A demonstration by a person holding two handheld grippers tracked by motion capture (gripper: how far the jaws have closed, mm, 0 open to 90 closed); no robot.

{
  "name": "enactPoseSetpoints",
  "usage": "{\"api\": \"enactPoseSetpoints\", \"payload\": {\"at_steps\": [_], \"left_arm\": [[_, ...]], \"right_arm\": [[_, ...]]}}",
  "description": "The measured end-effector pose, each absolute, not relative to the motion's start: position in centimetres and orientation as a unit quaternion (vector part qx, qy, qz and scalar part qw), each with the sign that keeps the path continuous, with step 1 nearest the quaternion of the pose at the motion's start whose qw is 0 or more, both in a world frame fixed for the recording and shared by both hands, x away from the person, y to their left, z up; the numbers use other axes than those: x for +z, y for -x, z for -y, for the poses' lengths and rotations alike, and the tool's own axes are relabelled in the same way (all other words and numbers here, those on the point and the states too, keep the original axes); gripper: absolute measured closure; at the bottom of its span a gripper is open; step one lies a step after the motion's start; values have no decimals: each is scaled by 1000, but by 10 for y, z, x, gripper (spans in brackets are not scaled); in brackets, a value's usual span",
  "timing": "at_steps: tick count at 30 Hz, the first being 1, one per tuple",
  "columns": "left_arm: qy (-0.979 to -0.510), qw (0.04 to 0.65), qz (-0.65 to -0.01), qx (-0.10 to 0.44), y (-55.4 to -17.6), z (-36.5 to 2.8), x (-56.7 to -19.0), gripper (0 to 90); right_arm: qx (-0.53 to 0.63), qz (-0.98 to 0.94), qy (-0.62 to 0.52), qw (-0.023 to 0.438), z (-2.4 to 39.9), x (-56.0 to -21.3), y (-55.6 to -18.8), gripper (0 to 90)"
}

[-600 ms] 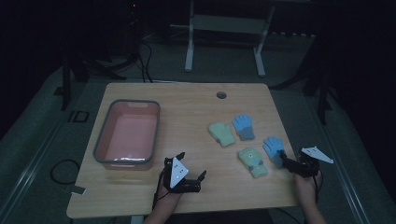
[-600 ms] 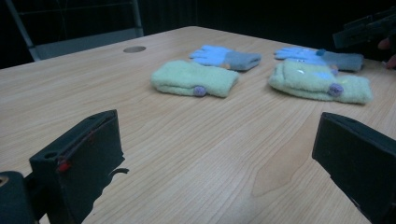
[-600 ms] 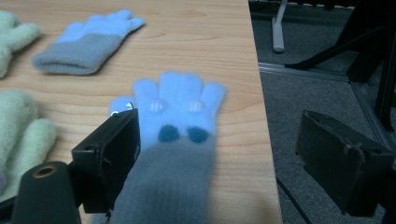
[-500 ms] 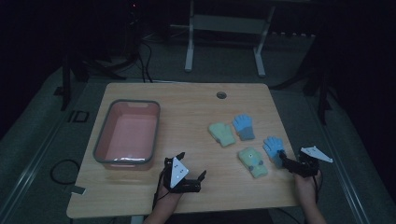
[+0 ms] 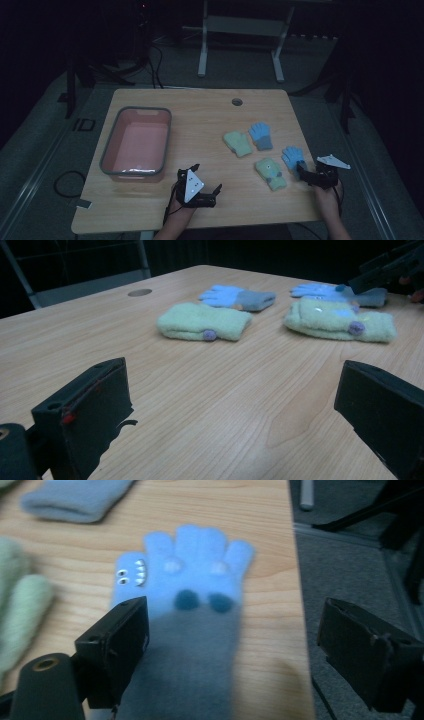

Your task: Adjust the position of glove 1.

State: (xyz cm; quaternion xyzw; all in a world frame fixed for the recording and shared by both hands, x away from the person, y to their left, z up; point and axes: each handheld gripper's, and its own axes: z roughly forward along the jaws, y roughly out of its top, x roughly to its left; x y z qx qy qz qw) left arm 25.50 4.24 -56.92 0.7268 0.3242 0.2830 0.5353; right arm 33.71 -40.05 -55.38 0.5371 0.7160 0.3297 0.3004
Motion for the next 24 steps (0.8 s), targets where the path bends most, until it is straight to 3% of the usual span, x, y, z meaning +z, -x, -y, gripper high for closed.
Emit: {"api": "enactPoseSetpoints", "payload": {"at_steps": [5,11,15,24], "left_arm": [[-729,533,-322,284,-255,-42,-569,19],[-728,536,-325,276,-256,-43,-569,19],[-730,533,-322,280,-256,-42,-569,19],[-732,530,-322,282,-256,-41,-569,19]], "right_arm": [[334,-714,-541,293,401,-544,-336,111],[317,-698,-542,344,402,-513,-332,141],[326,-712,-558,274,405,-508,-339,138],[346,-722,-545,250,390,-496,-346,116]]}}
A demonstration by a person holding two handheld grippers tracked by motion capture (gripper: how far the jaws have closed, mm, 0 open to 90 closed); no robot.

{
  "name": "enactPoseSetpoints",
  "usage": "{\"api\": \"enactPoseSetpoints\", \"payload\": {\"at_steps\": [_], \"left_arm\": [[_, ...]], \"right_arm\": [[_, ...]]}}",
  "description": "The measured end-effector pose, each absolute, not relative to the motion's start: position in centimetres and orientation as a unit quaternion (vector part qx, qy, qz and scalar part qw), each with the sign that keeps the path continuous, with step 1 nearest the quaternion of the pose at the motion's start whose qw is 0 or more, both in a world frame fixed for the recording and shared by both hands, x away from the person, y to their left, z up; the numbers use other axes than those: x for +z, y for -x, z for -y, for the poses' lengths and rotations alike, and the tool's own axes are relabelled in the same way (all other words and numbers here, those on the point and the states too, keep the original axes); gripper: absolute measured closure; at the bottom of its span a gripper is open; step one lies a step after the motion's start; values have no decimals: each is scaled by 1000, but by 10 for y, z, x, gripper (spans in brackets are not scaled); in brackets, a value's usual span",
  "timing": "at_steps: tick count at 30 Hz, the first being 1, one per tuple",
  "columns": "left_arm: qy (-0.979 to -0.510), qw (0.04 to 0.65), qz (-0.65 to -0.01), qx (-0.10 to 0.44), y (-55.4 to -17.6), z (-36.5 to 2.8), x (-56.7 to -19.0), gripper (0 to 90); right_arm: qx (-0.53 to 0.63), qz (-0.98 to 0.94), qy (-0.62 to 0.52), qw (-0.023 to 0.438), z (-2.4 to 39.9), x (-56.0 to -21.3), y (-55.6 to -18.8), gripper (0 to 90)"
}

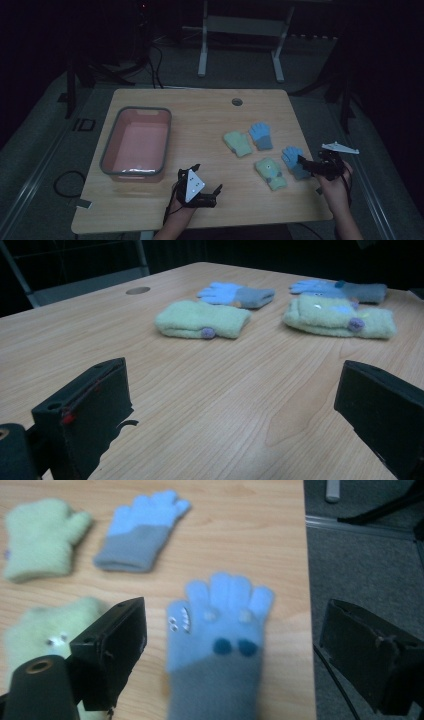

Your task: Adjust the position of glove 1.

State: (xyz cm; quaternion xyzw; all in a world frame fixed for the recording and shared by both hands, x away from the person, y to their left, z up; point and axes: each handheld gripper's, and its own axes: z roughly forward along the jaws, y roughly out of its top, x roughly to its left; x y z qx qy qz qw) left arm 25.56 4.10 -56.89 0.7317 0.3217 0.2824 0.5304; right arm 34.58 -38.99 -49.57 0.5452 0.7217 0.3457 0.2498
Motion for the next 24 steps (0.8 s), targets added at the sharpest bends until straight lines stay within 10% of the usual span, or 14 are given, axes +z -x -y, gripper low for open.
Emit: {"api": "enactPoseSetpoints", "payload": {"at_steps": [24], "left_arm": [[-731,533,-322,280,-256,-42,-569,19]], "right_arm": [[394,-747,-466,264,348,-441,-364,211]]}}
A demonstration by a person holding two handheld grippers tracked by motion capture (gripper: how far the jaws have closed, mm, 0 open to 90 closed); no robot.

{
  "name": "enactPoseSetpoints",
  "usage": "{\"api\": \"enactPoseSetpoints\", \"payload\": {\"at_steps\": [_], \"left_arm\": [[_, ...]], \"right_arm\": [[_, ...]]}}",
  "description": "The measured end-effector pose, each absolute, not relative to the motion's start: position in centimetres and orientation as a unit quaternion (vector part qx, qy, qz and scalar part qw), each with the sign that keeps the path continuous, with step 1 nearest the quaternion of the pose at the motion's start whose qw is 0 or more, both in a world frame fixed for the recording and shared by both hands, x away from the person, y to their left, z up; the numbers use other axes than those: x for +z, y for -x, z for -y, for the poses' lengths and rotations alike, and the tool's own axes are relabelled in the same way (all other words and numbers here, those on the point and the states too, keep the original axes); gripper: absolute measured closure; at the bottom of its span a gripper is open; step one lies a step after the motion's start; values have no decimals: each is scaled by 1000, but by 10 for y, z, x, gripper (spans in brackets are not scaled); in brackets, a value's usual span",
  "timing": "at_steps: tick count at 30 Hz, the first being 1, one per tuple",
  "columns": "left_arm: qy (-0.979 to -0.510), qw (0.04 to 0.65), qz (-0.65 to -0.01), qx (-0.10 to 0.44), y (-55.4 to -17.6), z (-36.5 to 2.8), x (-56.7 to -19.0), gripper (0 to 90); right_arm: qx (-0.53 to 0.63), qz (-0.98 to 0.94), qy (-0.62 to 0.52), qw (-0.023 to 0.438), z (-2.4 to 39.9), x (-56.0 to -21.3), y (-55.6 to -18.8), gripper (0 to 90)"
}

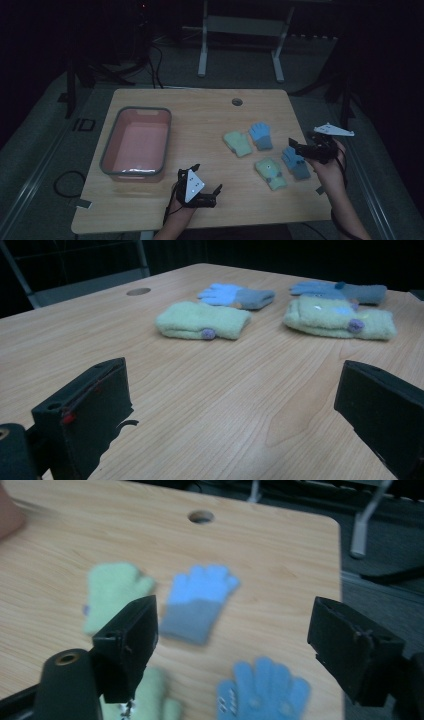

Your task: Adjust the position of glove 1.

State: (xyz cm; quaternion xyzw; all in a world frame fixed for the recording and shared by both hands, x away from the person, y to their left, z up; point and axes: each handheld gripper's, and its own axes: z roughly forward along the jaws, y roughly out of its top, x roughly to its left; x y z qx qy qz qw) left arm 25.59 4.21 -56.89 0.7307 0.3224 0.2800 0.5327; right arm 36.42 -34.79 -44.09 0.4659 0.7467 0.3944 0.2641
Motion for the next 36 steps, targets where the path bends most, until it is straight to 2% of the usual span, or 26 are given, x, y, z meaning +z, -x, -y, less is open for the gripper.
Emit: {"api": "enactPoseSetpoints", "payload": {"at_steps": [11,22,25,32,36], "left_arm": [[-731,533,-321,280,-256,-42,-569,19],[-729,535,-323,278,-256,-43,-569,19],[-730,534,-322,280,-256,-42,-569,20],[-732,532,-317,283,-255,-41,-569,19],[-732,533,-317,282,-255,-41,-569,19]], "right_arm": [[400,-773,-424,249,312,-432,-378,245],[398,-794,-398,231,277,-439,-392,273],[400,-800,-395,209,268,-442,-396,305],[391,-810,-384,210,251,-450,-401,353],[397,-816,-377,188,246,-458,-407,404]]}}
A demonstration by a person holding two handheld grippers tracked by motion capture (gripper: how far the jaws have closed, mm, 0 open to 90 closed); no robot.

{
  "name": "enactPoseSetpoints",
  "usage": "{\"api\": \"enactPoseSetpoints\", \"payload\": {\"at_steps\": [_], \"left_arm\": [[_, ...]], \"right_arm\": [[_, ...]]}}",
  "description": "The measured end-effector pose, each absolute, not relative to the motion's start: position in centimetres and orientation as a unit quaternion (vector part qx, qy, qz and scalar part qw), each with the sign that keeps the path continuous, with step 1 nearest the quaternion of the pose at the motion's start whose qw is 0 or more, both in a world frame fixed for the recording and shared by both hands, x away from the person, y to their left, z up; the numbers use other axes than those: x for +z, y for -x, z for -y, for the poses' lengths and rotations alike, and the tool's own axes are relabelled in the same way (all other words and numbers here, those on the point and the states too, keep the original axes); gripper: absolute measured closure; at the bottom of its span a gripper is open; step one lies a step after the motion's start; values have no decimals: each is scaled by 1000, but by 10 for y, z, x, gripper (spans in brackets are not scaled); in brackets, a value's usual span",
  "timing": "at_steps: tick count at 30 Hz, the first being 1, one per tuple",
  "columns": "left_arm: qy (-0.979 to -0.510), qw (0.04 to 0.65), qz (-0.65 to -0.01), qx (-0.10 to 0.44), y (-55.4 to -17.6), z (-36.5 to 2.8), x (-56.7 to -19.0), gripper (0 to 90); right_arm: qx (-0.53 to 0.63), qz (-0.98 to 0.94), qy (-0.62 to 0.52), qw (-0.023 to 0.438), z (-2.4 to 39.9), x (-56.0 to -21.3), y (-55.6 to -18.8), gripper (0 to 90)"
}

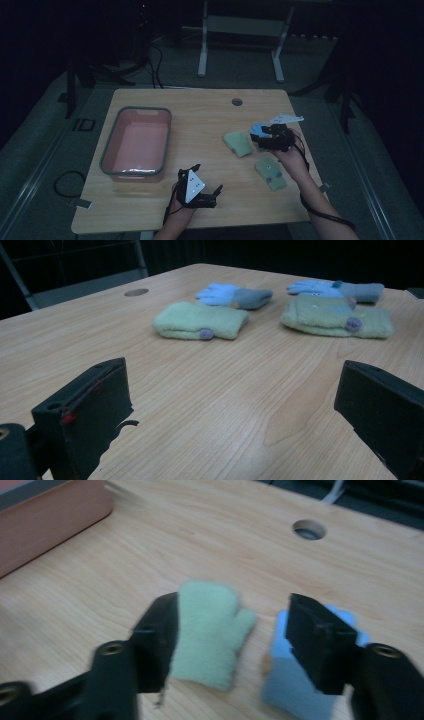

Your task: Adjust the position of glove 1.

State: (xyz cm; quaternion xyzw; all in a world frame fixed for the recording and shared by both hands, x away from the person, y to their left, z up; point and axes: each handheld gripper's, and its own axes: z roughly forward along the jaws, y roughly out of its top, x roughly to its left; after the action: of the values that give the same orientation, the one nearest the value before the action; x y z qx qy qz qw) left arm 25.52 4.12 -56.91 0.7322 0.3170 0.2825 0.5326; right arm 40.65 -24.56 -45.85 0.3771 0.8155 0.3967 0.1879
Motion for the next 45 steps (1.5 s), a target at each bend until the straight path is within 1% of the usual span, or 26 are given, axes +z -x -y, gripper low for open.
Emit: {"api": "enactPoseSetpoints", "payload": {"at_steps": [3,5,9,14,16,18,26,31,33,38,40,45], "left_arm": [[-732,533,-317,281,-255,-41,-569,20],[-732,534,-317,279,-256,-41,-569,19],[-732,535,-317,277,-256,-42,-569,19],[-735,532,-313,280,-255,-41,-569,19],[-736,532,-312,280,-255,-41,-569,19],[-736,533,-311,279,-255,-41,-569,19],[-736,533,-310,280,-255,-41,-569,19],[-736,533,-311,278,-255,-41,-569,20],[-736,533,-311,277,-255,-41,-569,20],[-737,534,-311,275,-255,-41,-569,20],[-738,534,-310,274,-255,-41,-569,20],[-737,534,-308,277,-255,-41,-569,19]], "right_arm": [[393,-820,-376,180,242,-466,-410,425],[386,-823,-374,183,239,-471,-413,437],[385,-830,-366,168,235,-480,-418,530],[371,-844,-350,164,231,-491,-425,608],[364,-850,-343,163,229,-496,-428,621],[362,-854,-338,160,227,-501,-431,654],[342,-869,-324,148,215,-518,-444,684],[324,-875,-330,143,208,-525,-452,683],[315,-875,-341,137,206,-527,-456,661],[282,-884,-352,126,199,-534,-463,648],[280,-885,-348,132,197,-537,-463,649],[281,-884,-352,127,197,-538,-463,656]]}}
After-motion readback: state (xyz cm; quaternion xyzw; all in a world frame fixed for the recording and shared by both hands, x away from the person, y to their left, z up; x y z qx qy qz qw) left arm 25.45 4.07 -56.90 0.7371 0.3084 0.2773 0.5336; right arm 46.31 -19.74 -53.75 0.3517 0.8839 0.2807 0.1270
